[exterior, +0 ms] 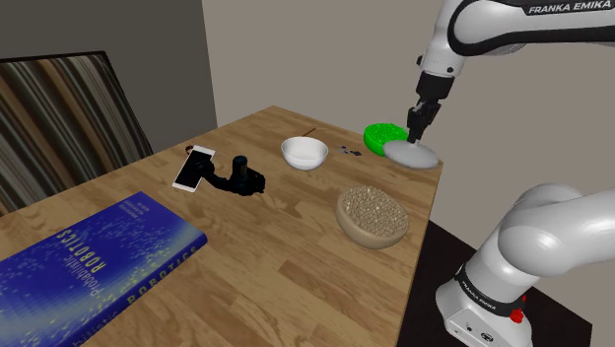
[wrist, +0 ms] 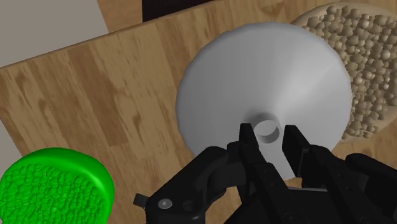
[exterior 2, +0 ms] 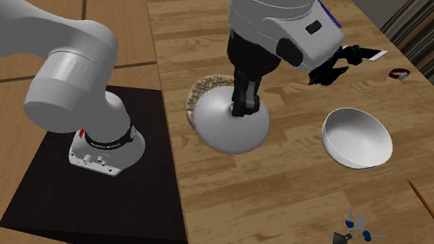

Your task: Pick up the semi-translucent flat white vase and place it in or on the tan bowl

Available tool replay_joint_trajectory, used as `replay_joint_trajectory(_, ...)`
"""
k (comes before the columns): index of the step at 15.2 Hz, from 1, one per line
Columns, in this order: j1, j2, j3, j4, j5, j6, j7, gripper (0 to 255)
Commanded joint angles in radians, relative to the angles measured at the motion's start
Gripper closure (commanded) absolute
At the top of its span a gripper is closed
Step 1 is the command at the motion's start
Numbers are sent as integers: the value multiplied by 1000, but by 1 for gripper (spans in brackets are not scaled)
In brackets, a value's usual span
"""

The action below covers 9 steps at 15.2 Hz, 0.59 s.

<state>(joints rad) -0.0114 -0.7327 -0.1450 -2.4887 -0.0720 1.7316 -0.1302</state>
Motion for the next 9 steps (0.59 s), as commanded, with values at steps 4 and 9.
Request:
replay_joint_trajectory(4,50,-38,108,8,76,-47,119,255)
replay_joint_trajectory(9,100,-36,216,52,154,-84,239,255)
